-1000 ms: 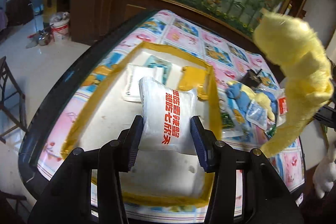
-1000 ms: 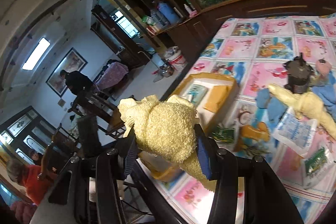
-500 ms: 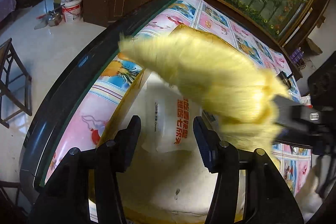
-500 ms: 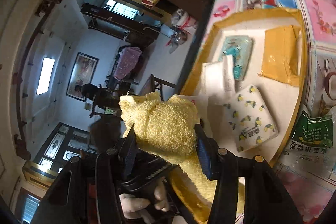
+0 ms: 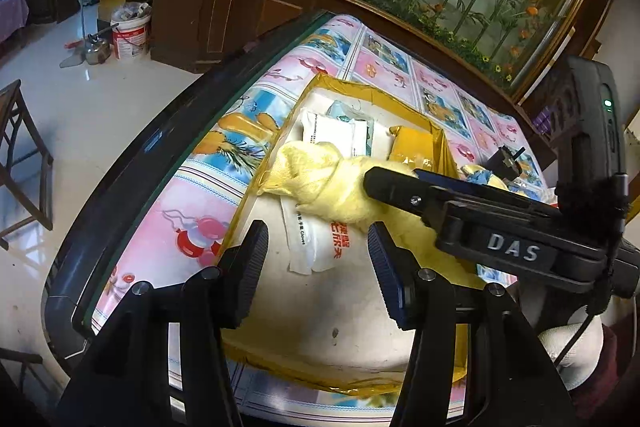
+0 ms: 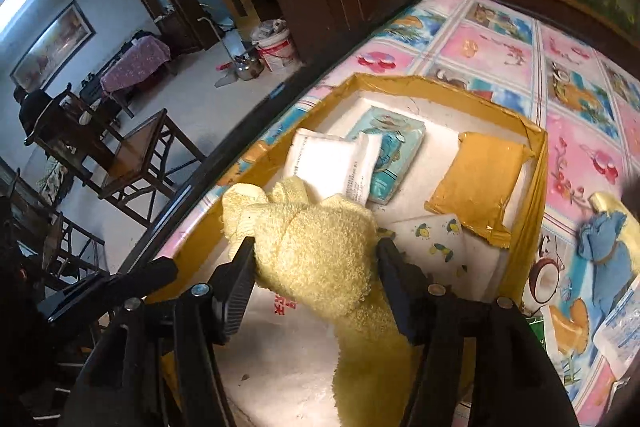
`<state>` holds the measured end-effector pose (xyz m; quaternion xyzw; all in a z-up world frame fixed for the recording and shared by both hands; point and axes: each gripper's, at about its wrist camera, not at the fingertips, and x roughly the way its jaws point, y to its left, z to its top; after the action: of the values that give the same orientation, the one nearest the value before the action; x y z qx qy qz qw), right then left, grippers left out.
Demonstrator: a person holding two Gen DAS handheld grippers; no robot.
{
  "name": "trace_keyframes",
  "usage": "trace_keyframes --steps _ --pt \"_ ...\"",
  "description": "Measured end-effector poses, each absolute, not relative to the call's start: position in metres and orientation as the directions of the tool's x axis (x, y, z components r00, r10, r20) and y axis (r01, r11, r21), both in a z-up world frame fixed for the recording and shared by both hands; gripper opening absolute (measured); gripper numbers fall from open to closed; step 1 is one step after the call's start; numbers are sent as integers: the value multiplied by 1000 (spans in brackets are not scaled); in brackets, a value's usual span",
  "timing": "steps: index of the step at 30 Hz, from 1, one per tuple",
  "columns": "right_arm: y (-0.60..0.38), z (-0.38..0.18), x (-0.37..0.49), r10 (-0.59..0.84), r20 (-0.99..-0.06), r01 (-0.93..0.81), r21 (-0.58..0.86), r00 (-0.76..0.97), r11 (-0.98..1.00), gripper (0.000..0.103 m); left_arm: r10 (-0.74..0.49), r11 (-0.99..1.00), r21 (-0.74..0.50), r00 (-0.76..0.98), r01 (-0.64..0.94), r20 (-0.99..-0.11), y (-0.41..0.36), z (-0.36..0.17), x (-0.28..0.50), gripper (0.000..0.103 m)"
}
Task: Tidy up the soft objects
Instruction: 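Release the towel and the white packet into the box, then grasp the blue cloth with the right tool while the left tool grasps a white packet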
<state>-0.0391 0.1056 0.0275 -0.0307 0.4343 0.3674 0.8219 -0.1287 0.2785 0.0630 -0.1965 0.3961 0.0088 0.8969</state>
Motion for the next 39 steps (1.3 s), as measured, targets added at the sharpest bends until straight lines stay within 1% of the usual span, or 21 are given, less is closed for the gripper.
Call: trace_keyframes --steps 3,6,8,10,14,16,18,20,23,25,27,28,29,31,33,34,37,39 --pt "91 49 -43 629 -681 -645 295 375 705 61 -145 919 -358 701 -167 -698 275 71 -133 52" --pt "63 68 -47 649 -630 -632 305 427 712 63 -152 918 -365 715 -153 -682 270 78 -137 52" --pt "31 76 -48 649 -600 -605 318 468 730 64 -157 919 -368 719 -145 -677 265 82 -139 52" --pt "-7 80 -45 615 -585 -549 316 529 774 64 -169 917 -376 726 -132 -667 258 85 -141 52" --pt "-90 78 -27 460 -616 -357 293 639 887 65 -211 917 -391 733 -81 -647 238 91 -142 52" --pt "-123 72 -20 414 -641 -288 298 646 910 65 -234 922 -386 730 -43 -642 224 93 -141 52" --pt "-137 63 -15 382 -667 -255 285 640 924 65 -258 927 -374 720 -3 -645 208 95 -138 52" --pt "-132 55 -15 407 -685 -283 292 605 913 65 -271 931 -363 708 22 -652 196 95 -136 52" --pt "-103 39 -9 481 -711 -366 325 513 872 65 -280 931 -364 700 31 -657 189 94 -135 52" --pt "-77 28 -2 475 -744 -400 300 471 866 64 -276 932 -362 699 25 -659 188 95 -137 52" --pt "-49 15 9 455 -779 -413 278 432 868 50 -265 933 -359 701 13 -662 191 95 -140 52" --pt "-36 7 14 442 -798 -420 266 409 868 38 -260 933 -359 702 7 -663 194 95 -142 52" --pt "-23 0 17 429 -816 -433 249 388 866 36 -255 933 -361 703 -2 -664 197 94 -143 52" --pt "-7 -10 17 402 -837 -460 210 372 863 35 -249 931 -364 702 -15 -668 203 91 -144 52" --pt "5 -15 8 429 -838 -528 208 338 824 35 -248 929 -368 699 -24 -671 208 87 -143 52" --pt "10 -17 0 422 -846 -563 185 327 805 33 -250 928 -371 696 -26 -673 210 84 -142 52" --pt "15 -19 -34 380 -875 -676 86 299 732 34 -271 921 -390 689 -19 -672 212 79 -139 52" --pt "2 -15 -48 353 -893 -700 63 278 711 34 -282 918 -397 690 -8 -666 213 77 -139 52"
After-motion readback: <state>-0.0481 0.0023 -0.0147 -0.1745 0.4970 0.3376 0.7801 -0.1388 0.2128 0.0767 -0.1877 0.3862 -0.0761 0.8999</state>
